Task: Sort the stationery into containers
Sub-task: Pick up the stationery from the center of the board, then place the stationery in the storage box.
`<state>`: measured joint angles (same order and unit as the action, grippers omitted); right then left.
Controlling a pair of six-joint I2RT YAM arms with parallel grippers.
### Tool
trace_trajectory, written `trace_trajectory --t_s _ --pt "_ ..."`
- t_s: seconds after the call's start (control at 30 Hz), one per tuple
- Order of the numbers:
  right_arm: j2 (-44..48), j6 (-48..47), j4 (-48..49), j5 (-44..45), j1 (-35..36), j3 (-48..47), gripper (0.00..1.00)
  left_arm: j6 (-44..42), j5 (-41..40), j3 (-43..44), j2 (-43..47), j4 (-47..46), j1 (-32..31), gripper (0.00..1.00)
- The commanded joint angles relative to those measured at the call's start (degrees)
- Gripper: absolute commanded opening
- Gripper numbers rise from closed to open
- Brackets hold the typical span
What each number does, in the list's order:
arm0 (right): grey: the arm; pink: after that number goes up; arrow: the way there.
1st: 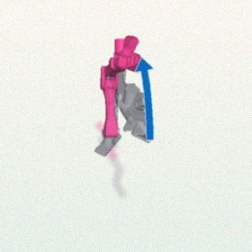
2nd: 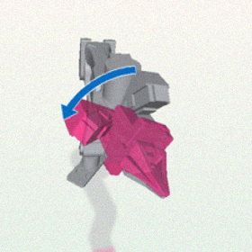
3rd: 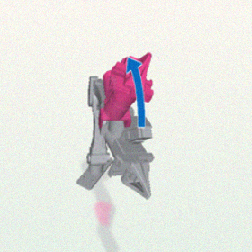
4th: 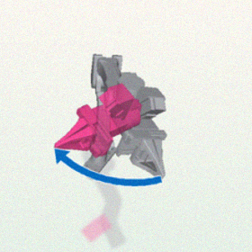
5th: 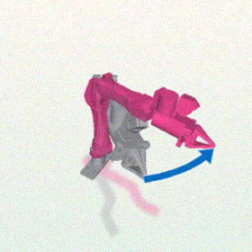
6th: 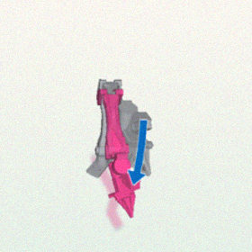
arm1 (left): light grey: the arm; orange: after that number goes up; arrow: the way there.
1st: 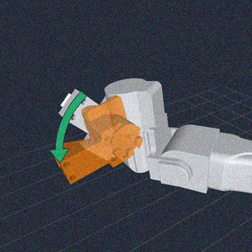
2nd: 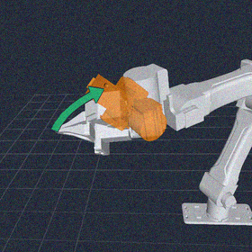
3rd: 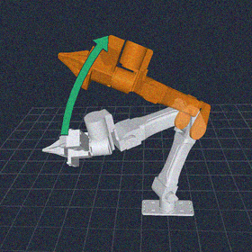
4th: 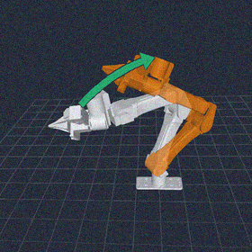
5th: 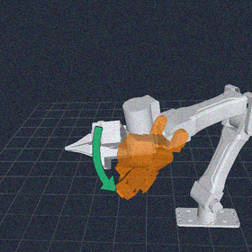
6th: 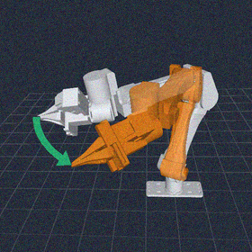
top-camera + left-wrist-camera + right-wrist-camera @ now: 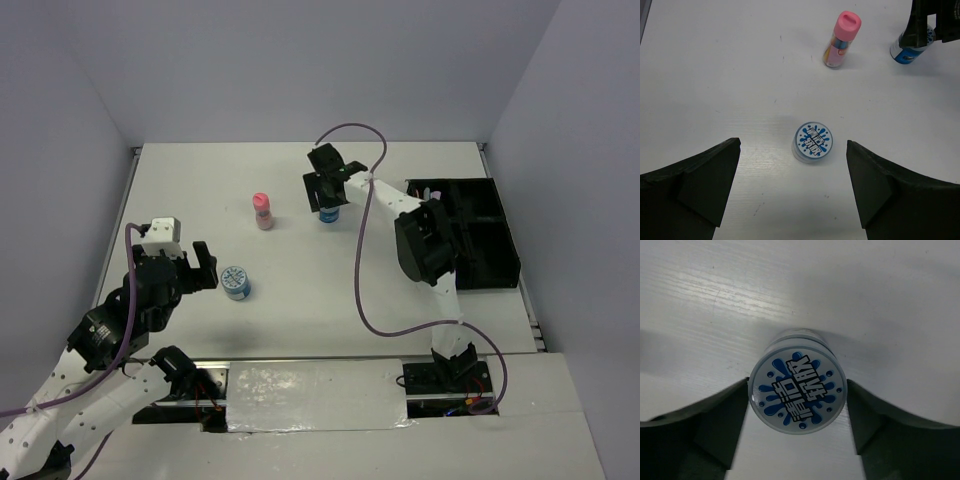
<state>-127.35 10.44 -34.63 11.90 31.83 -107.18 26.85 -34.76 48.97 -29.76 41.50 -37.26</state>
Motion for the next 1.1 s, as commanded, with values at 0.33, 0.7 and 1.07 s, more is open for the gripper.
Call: trace_trajectory --t_s 0.33,0.7,1.07 --pt "7.54 0.02 5.52 3.65 1.48 5.12 0.0 -1.54 0.22 0.16 0.58 -3.0 0.25 0.99" --pt "28.21 8.1 4.76 11.64 -18.72 8.3 0.0 -1.89 1.02 0.07 1.72 -3.18 0.25 0.99" --pt "23.37 16.64 0.53 24.21 -35.61 5.73 0.0 -1.8 1.19 -0.19 3.3 -3.18 -0.54 0.99"
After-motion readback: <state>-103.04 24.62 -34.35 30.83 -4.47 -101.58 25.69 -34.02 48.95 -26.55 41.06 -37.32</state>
